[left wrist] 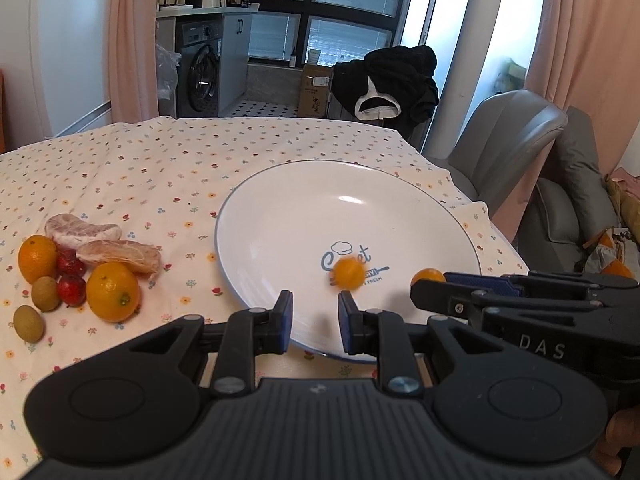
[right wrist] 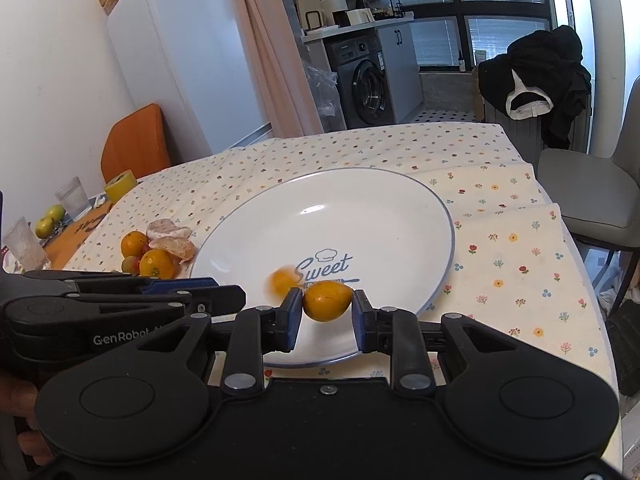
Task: Organize fruits
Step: 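Carry both kumquats over the white plate and open both tools to drop them, then move both open tools back from the plate to the fruit pile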
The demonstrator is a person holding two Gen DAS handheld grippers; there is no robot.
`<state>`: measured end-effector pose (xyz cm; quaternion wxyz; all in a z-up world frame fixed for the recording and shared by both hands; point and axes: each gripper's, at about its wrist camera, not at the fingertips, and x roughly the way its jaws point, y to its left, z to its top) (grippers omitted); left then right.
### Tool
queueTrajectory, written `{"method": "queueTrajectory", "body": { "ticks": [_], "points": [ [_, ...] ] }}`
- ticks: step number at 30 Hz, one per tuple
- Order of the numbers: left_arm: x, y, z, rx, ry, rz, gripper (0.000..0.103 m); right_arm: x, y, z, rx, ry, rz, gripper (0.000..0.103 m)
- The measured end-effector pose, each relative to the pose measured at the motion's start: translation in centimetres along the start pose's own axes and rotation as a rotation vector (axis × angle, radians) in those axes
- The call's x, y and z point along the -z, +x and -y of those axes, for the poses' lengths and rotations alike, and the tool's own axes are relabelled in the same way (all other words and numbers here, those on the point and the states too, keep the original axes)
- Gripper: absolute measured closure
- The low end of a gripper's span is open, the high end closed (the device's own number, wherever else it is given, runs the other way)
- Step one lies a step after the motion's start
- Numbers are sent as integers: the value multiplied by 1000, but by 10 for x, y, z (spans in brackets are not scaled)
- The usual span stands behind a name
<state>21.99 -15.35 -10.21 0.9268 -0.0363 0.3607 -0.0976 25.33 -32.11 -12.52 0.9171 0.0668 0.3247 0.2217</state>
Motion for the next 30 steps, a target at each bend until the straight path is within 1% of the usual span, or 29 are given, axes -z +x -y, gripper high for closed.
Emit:
{"method": "queueTrajectory", "body": {
  "ticks": [3,6,10,11,12,13,14,15,16,17,18,20,23,27,30],
  "points": [
    [-1,-4,-2,3,-2,7,79,2,0,-5,34,-28,0,73],
    [-1,-11,-7,5,-13,19,77,2,-2,-7,30,-28,1,72],
    [-2,-20,-17,-10,-40,24,75,0,-3,-10,44,-27,7,68],
    [-2,-22,-20,-14,-48,28,73,0,-4,-11,48,-25,8,62],
    [-1,-25,-24,-19,-57,34,71,-1,-4,-13,55,-25,12,54],
    [-1,-28,-27,-21,-67,41,66,-1,-6,-15,62,-29,19,50],
    [0,-31,-31,-25,-76,49,61,-1,-7,-17,68,-36,28,43],
    [0,-33,-34,-33,-84,55,58,-2,-8,-20,73,-45,33,37],
    [0,-36,-36,-45,-90,62,51,-2,-8,-23,78,-53,35,35],
    [0,-40,-39,-59,-91,73,45,-3,-9,-25,84,-56,36,30],
    [1,-43,-42,-73,-90,86,42,-3,-9,-27,88,-55,38,24],
    [1,-51,-47,-107,-93,109,31,-4,-9,-30,92,-51,44,19],
    [2,-61,-55,-149,-104,136,23,-5,-8,-36,104,-51,55,12],
    [4,-71,-68,-185,-128,145,21,-3,-9,-43,103,-43,78,5],
    [8,-78,-77,-224,-135,155,21,-3,-9,-50,102,-51,90,2]
  ]
}}
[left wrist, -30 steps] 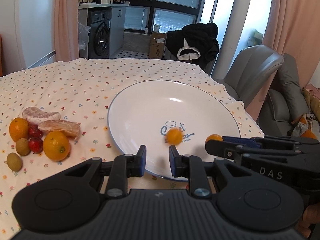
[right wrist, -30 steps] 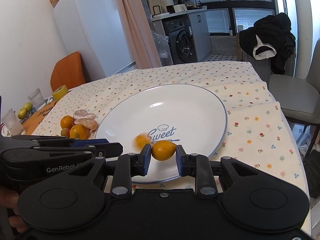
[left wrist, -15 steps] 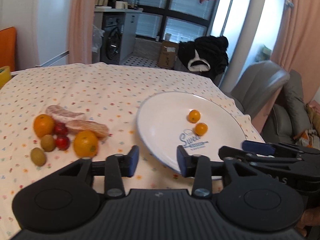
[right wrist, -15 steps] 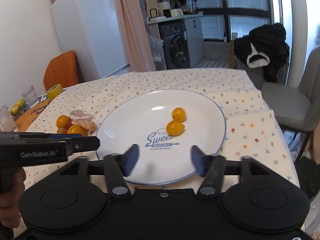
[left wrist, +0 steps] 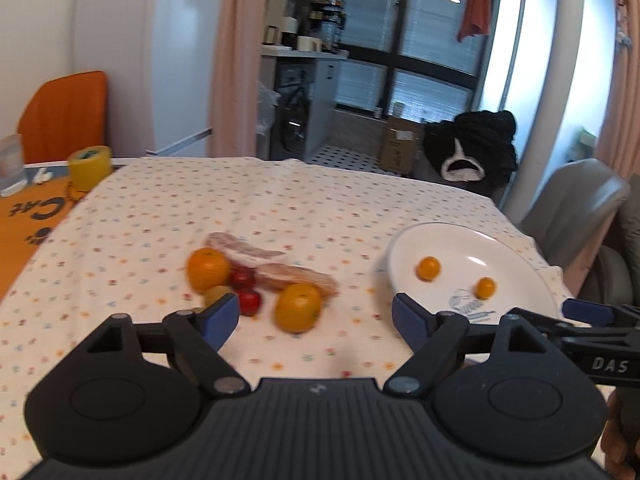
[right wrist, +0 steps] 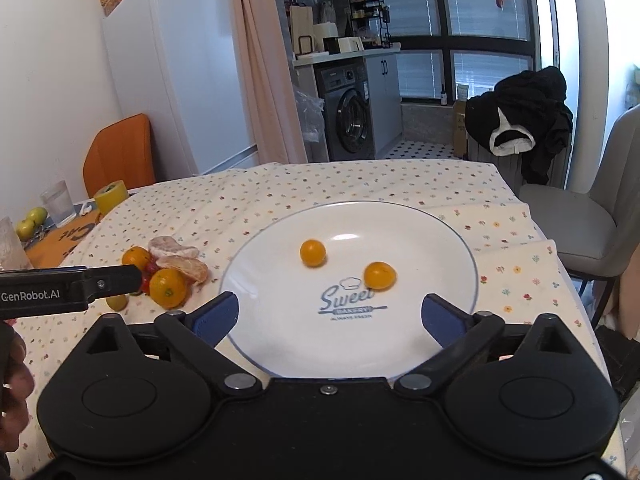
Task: Organize fruits
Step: 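Move both open tools back from the plate to the fruit pile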
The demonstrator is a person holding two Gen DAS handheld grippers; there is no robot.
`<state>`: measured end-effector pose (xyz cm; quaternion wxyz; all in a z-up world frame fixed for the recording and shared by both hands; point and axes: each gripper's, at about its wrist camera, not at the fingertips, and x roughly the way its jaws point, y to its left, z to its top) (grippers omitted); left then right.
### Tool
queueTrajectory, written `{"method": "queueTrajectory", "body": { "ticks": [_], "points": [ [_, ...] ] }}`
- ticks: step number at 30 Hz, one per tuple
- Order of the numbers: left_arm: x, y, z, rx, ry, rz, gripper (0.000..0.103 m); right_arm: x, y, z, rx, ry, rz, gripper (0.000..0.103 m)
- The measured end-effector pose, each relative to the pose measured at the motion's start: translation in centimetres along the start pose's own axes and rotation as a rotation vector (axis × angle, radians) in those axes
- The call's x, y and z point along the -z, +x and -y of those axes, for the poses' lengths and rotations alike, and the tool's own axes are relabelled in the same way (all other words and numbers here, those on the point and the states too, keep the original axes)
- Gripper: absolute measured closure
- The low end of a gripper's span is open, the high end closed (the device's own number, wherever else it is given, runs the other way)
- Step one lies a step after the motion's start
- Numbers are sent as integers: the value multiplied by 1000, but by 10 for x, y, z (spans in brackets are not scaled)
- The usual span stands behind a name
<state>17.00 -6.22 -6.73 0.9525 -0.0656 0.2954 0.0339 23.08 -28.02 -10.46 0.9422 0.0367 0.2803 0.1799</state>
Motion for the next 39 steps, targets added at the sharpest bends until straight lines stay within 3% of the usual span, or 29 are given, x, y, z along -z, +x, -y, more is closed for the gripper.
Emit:
{"method": "queueTrajectory", "body": {
  "ticks": [4,8,22,34,39],
  "points": [
    [3,-7,-14,-33,-12,33,13,-1,1,-9,1,-6,16,0],
    [3,-11,-27,-19,-34,29,7,-3,1,-19,-10,-3,38,0],
    [10,-20,-68,-77,-57,10,7,-7,11,-63,-137,-62,-2,0],
    [12,-29,-97,-69,-81,20,10,-7,24,-114,-249,-173,-39,1],
    [11,-29,-104,-68,-83,25,11,-8,35,-124,-247,-162,-64,10]
  ]
}}
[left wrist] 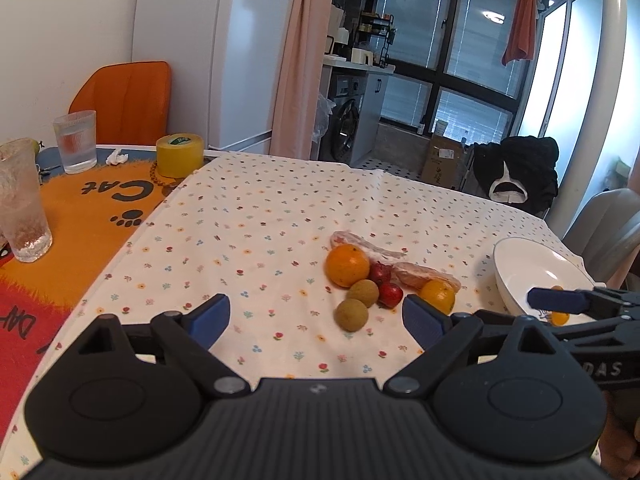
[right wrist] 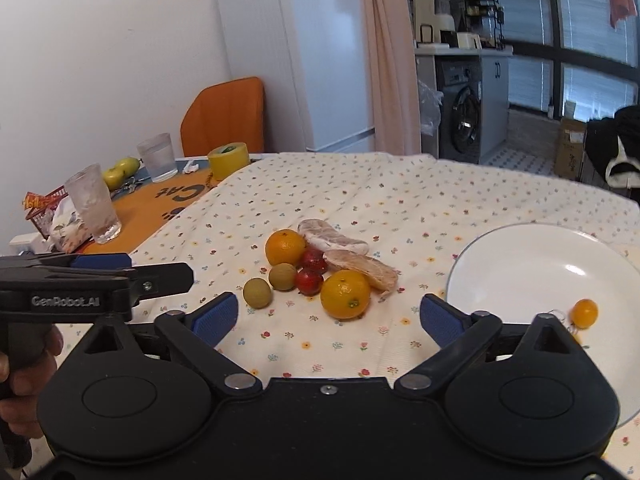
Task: Organize fruits
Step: 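Move both open tools back from the plate to the fruit pile, then grasp the large mandarin with the right tool while the left tool grasps a brown kiwi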
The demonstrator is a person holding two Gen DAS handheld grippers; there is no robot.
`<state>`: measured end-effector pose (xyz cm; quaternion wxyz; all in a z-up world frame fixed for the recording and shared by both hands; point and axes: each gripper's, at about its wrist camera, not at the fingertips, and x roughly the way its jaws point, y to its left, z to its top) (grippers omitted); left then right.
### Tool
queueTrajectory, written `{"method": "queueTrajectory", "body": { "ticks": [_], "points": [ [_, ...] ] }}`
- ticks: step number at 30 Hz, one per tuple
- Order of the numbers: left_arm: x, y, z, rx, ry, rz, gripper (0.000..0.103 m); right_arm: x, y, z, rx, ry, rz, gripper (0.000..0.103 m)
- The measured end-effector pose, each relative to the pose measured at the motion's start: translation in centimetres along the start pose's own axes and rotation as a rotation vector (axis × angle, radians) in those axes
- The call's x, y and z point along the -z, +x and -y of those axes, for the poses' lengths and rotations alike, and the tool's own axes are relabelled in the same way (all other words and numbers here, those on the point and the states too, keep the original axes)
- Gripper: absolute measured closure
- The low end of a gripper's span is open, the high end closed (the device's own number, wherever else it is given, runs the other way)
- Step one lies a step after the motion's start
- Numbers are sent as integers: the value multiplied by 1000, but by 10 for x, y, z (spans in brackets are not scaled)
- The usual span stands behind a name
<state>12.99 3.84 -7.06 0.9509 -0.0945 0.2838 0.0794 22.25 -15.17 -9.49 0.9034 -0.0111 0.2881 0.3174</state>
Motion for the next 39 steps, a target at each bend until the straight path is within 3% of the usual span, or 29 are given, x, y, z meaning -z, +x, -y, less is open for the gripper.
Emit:
{"method": "queueTrajectory", "body": {
  "ticks": [7,18,35,39],
  "points": [
    [-2,11,-4,8,-3,-16,20,-2,17,-3,-3,0,-37,19],
    [-4,39,3,56,4,-66,41,-6,43,6,-9,29,-88,43],
    [1,81,13,94,10,-149,67,-7,69,13,-15,-9,-113,53],
    [3,87,16,104,14,-159,78,-7,75,14,-26,-7,-127,66]
  ]
}}
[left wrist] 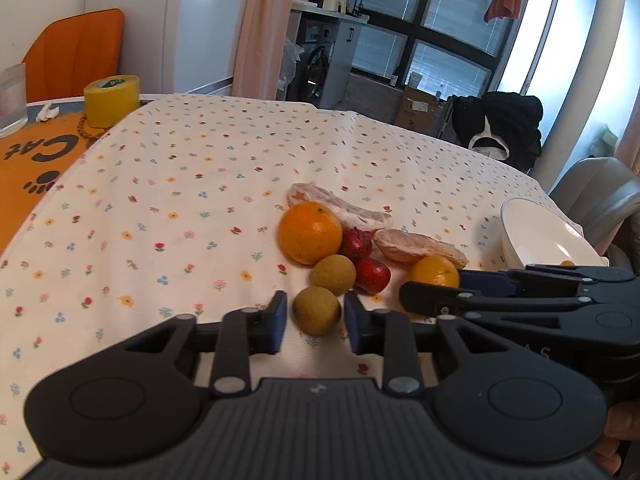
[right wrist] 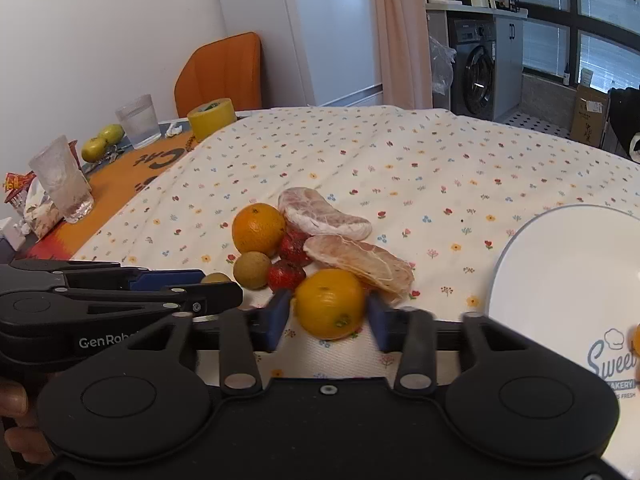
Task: Organize fruits
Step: 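Grasp the large mandarin with the right tool while the left tool grasps a brown kiwi, then carry mandarin and kiwi onto the white plate and open both tools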
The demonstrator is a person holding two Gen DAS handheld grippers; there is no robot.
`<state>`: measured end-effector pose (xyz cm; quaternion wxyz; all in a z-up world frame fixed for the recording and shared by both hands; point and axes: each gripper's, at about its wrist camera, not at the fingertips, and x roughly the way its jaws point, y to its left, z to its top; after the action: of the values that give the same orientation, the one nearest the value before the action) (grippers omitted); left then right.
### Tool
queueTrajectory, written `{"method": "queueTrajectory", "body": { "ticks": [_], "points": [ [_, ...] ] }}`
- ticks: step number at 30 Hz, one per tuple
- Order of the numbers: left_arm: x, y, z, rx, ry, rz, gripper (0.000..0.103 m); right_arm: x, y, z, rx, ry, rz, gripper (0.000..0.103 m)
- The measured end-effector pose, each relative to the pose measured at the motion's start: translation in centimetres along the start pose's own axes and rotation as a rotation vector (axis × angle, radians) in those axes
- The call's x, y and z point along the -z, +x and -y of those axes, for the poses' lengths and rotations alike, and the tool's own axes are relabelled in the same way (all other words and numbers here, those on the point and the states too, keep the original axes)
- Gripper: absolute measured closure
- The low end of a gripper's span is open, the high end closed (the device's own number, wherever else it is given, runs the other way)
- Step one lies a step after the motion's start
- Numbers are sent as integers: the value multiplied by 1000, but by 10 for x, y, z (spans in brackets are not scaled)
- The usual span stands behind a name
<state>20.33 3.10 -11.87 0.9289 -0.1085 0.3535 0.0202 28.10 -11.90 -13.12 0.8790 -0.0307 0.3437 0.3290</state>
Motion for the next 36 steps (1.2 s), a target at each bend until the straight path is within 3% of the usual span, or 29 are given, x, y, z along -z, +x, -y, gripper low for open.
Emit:
{"method": "queueTrajectory", "body": {
  "ticks": [16,36],
  "points": [
    [0,-40,11,-19,1,78,78,8,-39,-1,-1,4,58,67],
    [6,-68,43,4,36,132,78,22,-88,22,64,57,138,67]
  ]
}}
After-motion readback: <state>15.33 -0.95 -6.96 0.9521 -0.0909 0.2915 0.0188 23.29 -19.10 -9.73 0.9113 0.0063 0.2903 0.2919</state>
